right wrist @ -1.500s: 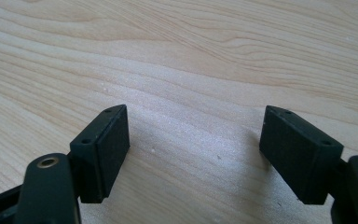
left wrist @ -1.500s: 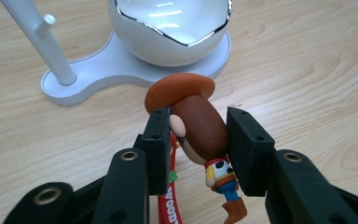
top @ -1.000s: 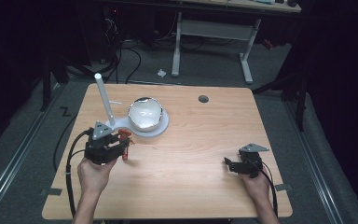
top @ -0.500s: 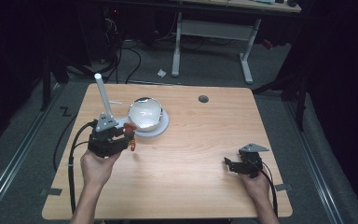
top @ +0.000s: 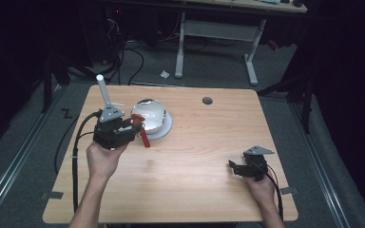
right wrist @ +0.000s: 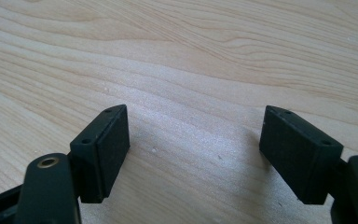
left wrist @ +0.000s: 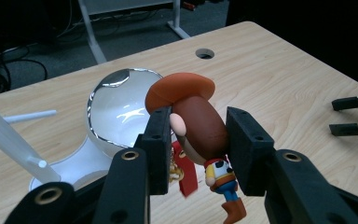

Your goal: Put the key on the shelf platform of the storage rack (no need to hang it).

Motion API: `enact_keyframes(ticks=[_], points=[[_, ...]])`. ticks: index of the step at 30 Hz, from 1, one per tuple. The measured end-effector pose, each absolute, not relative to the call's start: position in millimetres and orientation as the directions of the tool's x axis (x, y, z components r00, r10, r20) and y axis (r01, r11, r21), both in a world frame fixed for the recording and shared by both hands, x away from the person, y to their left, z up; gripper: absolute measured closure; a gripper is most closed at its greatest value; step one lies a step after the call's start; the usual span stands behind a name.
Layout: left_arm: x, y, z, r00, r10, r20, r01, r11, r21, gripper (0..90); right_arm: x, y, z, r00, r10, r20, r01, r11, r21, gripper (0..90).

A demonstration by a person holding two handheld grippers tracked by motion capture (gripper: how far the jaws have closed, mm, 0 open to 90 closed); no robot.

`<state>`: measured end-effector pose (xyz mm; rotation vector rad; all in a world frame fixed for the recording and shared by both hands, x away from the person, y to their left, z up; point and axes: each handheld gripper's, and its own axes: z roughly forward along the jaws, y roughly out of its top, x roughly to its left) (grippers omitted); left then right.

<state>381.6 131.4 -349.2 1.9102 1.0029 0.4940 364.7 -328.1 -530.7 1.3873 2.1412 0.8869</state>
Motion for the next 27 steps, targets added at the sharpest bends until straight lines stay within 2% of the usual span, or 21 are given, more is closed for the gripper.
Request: enact_keyframes(ticks=[14,21,27], points=[[406.2,130.8,-338.1,0.566,0.823,-0.053,0.436,-0.243,0.866,62.5,364.5,-328.1,-530.8,-0.405,0.914,-0.018,0.634,0.295,0.715,24.1],[418.0,133.7,-335.9,0.557,0.824,-0.102,0.448,-0.195,0.872,62.4,364.6,-328.1,-530.7,-0.405,0.914,-0.018,0.634,0.295,0.715,24.1],[426.4,131.3,-333.2,0.548,0.833,-0.081,0.439,-0.204,0.875,62.5,364.6,-328.1,-530.7,-0.405,0.914,-0.018,0.634,0.295,0.715,24.1]])
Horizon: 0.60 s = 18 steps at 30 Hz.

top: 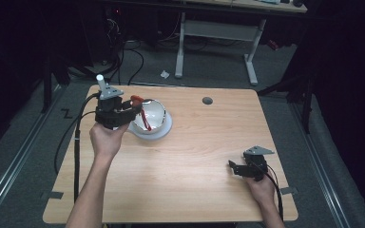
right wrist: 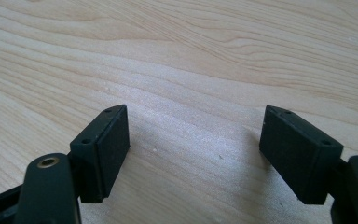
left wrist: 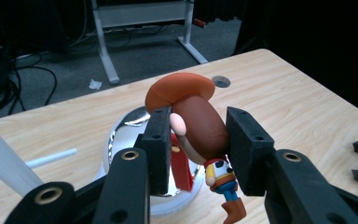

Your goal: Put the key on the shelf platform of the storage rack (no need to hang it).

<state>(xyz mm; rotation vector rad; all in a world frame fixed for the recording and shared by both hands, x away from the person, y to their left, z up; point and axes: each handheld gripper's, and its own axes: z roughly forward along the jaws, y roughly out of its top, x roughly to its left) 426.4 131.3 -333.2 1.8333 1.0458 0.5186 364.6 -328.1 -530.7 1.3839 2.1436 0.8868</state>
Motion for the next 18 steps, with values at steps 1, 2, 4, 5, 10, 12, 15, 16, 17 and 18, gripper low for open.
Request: enact_keyframes(ticks=[1,2,4,5,10,12,15,16,17,18], points=[[428.3,131.1,-332.3,0.546,0.834,-0.076,0.438,-0.207,0.875,62.4,364.5,-328.0,-530.7,-0.404,0.915,-0.018,0.635,0.294,0.715,24.1],[431.1,130.5,-331.3,0.542,0.837,-0.074,0.437,-0.206,0.876,62.5,364.6,-328.1,-530.7,-0.405,0.914,-0.018,0.634,0.295,0.715,24.1],[435.6,130.5,-330.3,0.537,0.841,-0.071,0.436,-0.204,0.876,62.5,364.6,-328.1,-530.7,-0.405,0.914,-0.018,0.634,0.295,0.715,24.1],[438.2,130.3,-330.1,0.533,0.844,-0.068,0.435,-0.204,0.877,62.5,364.5,-328.0,-530.7,-0.404,0.914,-0.018,0.635,0.294,0.714,24.2],[447.5,129.8,-333.1,0.518,0.852,-0.072,0.443,-0.195,0.875,62.5,364.6,-328.1,-530.7,-0.405,0.914,-0.018,0.634,0.295,0.715,24.1],[450.3,128.5,-335.7,0.512,0.856,-0.062,0.451,-0.207,0.868,62.5,364.5,-328.0,-530.7,-0.405,0.914,-0.018,0.634,0.295,0.715,24.1],[454.0,125.4,-340.1,0.511,0.859,-0.046,0.456,-0.225,0.861,62.5,364.5,-328.1,-530.7,-0.405,0.914,-0.018,0.634,0.295,0.715,24.1],[454.9,124.5,-341.6,0.51,0.859,-0.043,0.457,-0.228,0.86,62.4,364.5,-328.0,-530.7,-0.404,0.915,-0.018,0.635,0.294,0.714,24.1],[456.5,123.9,-343.3,0.512,0.858,-0.038,0.452,-0.232,0.861,62.4,364.6,-328.1,-530.7,-0.405,0.914,-0.018,0.635,0.295,0.715,24.2],[457.6,123.0,-345.4,0.511,0.859,-0.04,0.457,-0.232,0.858,62.4,364.5,-328.0,-530.7,-0.404,0.915,-0.018,0.635,0.294,0.714,24.1]])
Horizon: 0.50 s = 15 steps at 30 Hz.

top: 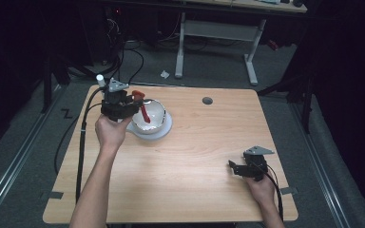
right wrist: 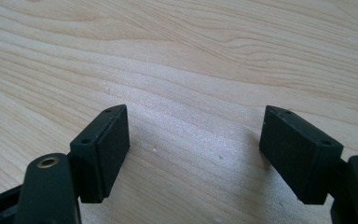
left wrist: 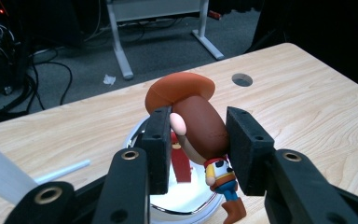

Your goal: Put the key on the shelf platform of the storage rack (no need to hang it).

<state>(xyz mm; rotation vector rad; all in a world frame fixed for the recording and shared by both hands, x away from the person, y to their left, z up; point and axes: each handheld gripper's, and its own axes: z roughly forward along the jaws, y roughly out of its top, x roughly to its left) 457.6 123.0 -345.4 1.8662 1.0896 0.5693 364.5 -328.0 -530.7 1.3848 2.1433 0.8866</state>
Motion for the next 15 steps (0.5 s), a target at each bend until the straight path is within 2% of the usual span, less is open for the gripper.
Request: enact_keyframes(ticks=[15], points=[[470.8,110.5,-380.1,0.512,0.857,-0.059,0.514,-0.251,0.82,62.3,364.4,-327.9,-530.7,-0.404,0.915,-0.017,0.635,0.294,0.714,24.2]])
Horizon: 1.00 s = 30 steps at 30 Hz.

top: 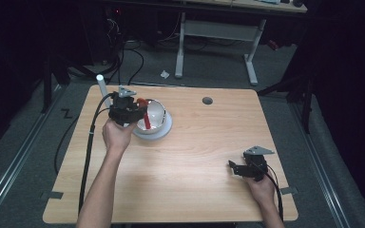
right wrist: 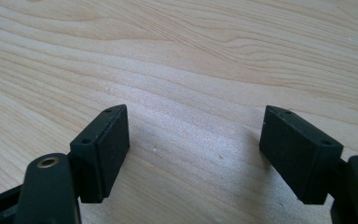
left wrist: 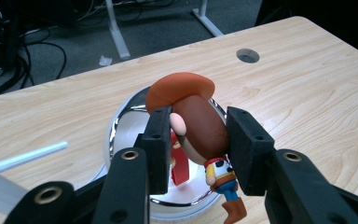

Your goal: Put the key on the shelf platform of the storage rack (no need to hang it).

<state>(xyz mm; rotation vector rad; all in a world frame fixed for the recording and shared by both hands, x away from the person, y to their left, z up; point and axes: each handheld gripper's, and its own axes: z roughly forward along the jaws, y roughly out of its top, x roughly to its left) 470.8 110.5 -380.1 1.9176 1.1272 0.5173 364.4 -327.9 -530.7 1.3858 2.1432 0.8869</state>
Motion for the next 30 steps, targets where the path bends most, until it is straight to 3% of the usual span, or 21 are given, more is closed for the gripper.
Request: enact_keyframes(ticks=[30], points=[[490.7,87.3,-425.5,0.518,0.854,-0.047,0.56,-0.297,0.773,62.1,364.4,-328.0,-530.7,-0.404,0.914,-0.018,0.635,0.294,0.715,24.1]])
